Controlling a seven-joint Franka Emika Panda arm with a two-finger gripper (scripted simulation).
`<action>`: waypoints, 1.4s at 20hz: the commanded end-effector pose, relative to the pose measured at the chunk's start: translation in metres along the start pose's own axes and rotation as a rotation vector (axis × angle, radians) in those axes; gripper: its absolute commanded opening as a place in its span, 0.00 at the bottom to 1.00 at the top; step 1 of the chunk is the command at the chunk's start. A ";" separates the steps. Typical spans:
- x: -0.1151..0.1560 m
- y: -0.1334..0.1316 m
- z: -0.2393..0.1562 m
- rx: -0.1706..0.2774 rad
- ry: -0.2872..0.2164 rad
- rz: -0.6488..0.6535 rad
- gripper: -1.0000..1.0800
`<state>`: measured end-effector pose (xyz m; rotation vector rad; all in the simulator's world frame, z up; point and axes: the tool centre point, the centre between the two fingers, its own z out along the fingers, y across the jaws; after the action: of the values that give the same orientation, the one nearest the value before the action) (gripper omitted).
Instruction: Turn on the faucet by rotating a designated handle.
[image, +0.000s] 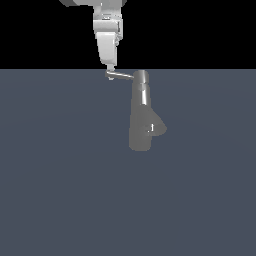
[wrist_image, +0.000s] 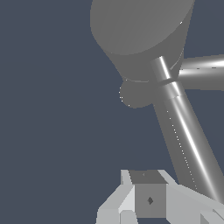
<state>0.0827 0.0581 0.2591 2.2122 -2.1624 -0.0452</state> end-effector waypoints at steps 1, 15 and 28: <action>-0.003 0.010 -0.002 -0.007 0.000 -0.004 0.00; 0.010 0.037 -0.018 0.004 0.000 0.005 0.00; 0.041 0.072 -0.030 -0.002 0.000 0.000 0.00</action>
<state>0.0197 0.0273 0.2945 2.2293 -2.1558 -0.0383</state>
